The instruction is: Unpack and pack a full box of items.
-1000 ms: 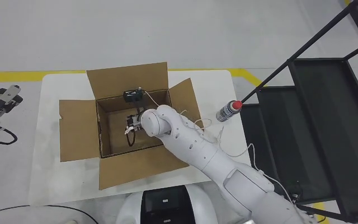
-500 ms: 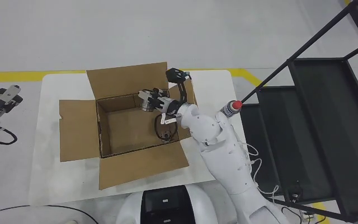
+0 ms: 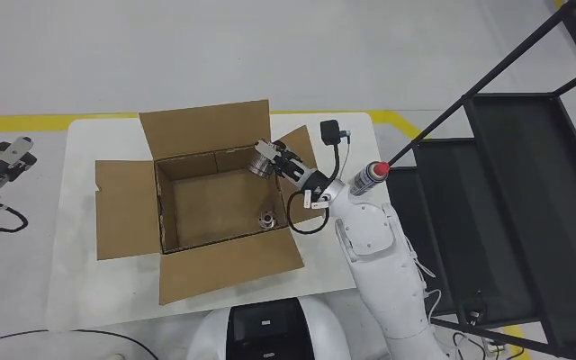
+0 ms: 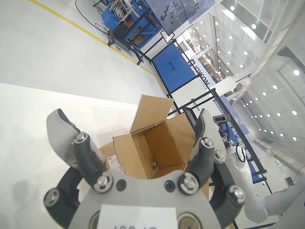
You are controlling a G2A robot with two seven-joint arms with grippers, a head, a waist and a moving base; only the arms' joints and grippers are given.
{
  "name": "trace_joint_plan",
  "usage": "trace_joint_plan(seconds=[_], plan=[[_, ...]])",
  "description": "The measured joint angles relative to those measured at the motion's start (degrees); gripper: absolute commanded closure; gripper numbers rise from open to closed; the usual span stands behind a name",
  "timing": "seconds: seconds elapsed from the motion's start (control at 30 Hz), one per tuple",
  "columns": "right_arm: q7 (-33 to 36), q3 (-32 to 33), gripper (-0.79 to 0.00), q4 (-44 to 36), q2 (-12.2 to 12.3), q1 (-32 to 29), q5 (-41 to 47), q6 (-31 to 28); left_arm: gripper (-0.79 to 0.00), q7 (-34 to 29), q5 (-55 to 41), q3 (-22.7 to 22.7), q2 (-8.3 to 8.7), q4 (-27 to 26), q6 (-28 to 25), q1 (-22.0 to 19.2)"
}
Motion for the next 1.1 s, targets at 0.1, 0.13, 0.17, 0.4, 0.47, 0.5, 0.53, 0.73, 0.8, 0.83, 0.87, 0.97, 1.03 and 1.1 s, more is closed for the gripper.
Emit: trace_joint_plan(seconds=[0.1, 0.13, 0.17, 0.4, 0.47, 0.5, 0.53, 0.73, 0.8, 0.83, 0.87, 0.97, 1.03, 1.1], plan=[[-0.01, 0.00, 0.000, 0.00, 0.00, 0.00, 0.00, 0.01, -0.785, 0.00, 0.00, 0.00, 0.00, 0.00, 0.00, 0.00], [-0.01, 0.00, 0.000, 0.00, 0.00, 0.00, 0.00, 0.01, -0.785, 0.00, 0.00, 0.00, 0.00, 0.00, 0.00, 0.00], [-0.01, 0.00, 0.000, 0.00, 0.00, 0.00, 0.00, 0.01, -0.785, 0.00, 0.00, 0.00, 0.00, 0.00, 0.00, 0.00], [-0.01, 0.00, 0.000, 0.00, 0.00, 0.00, 0.00, 0.01, -0.785, 0.00, 0.00, 0.00, 0.00, 0.00, 0.00, 0.00], [-0.01, 0.00, 0.000, 0.00, 0.00, 0.00, 0.00, 0.01, -0.785, 0.00, 0.00, 0.00, 0.00, 0.00, 0.00, 0.00], [-0.01, 0.00, 0.000, 0.00, 0.00, 0.00, 0.01, 0.01, -0.785, 0.00, 0.00, 0.00, 0.00, 0.00, 0.00, 0.00], [-0.08, 0.03, 0.000, -0.02, 0.00, -0.02, 0.02, 0.01, -0.785, 0.00, 0.00, 0.00, 0.00, 0.00, 0.00, 0.00], [-2.28, 5.54, 0.000, -0.92, 0.58, -0.50, 8.07, -1.96, -0.785, 0.00, 0.00, 0.00, 0.00, 0.00, 0.00, 0.00], [-2.76, 8.66, 0.000, -1.02, 0.89, -1.18, 11.65, -2.85, -0.785, 0.00, 0.00, 0.00, 0.00, 0.00, 0.00, 0.00], [-3.16, 10.82, 0.000, -1.23, 1.09, -1.78, 13.93, -3.29, -0.785, 0.00, 0.00, 0.00, 0.00, 0.00, 0.00, 0.00], [-3.24, 12.46, 0.000, -1.41, 1.26, -2.29, 15.60, -3.59, -0.785, 0.00, 0.00, 0.00, 0.00, 0.00, 0.00, 0.00], [-2.61, 17.83, 0.000, -2.17, 1.85, -4.15, 20.88, -4.42, -0.785, 0.00, 0.00, 0.00, 0.00, 0.00, 0.00, 0.00], [-2.68, 20.85, 0.000, -2.71, 2.22, -5.29, 22.42, -4.72, -0.785, 0.00, 0.00, 0.00, 0.00, 0.00, 0.00, 0.00], [-2.64, 23.39, 0.000, -3.54, 2.58, -6.67, 22.99, -5.46, -0.785, 0.00, 0.00, 0.00, 0.00, 0.00, 0.00, 0.00]])
